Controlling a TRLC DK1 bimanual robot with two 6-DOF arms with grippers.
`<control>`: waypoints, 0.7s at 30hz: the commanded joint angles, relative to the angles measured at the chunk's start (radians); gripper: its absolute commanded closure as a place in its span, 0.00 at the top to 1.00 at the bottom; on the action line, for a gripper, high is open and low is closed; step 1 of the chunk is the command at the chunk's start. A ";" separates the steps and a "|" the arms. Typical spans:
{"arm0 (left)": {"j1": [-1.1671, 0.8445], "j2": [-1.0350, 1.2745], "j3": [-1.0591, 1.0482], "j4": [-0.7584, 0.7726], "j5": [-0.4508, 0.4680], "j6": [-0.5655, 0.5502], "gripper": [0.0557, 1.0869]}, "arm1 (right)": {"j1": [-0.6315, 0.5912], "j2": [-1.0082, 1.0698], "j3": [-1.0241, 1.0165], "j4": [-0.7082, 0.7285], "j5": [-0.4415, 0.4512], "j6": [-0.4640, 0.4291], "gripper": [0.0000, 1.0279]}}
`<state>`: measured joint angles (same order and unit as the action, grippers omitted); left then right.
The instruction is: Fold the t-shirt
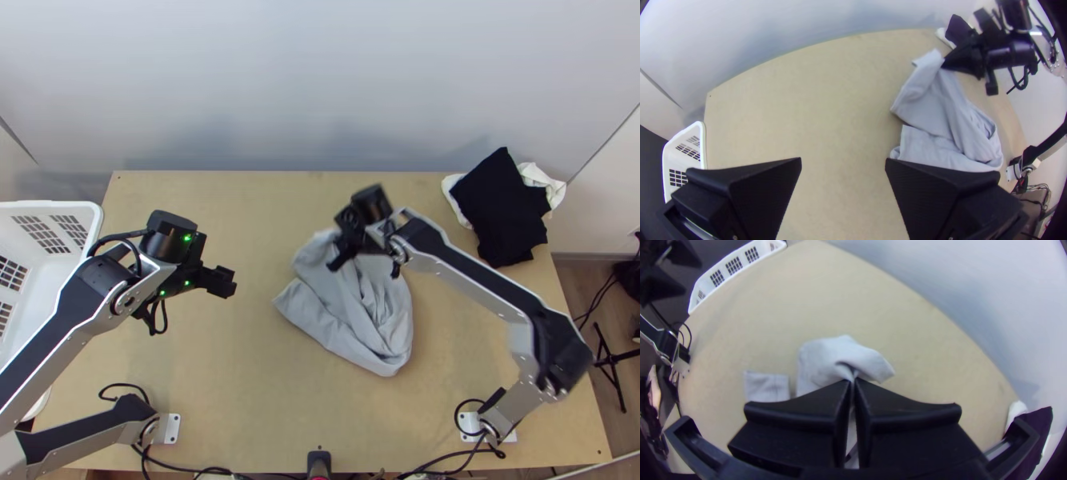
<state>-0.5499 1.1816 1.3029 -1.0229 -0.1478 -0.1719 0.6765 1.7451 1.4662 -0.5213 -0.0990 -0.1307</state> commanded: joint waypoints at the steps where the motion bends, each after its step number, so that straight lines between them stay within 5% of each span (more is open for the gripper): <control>1: -0.045 -0.016 -0.048 0.003 0.033 -0.017 0.89 | 0.009 -0.084 0.272 -0.086 0.042 0.036 0.03; 13: -0.229 0.032 -0.171 0.089 0.027 0.028 0.89 | 0.051 -0.022 0.789 -0.129 0.147 0.088 0.03; 21: -0.257 0.066 -0.082 0.116 0.031 -0.001 0.89 | 0.041 -0.013 0.852 0.095 0.301 0.006 0.03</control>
<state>-0.7643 1.2236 1.1889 -0.9302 -0.1169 -0.1596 0.7197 1.7195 2.2280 -0.5621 0.0975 -0.0700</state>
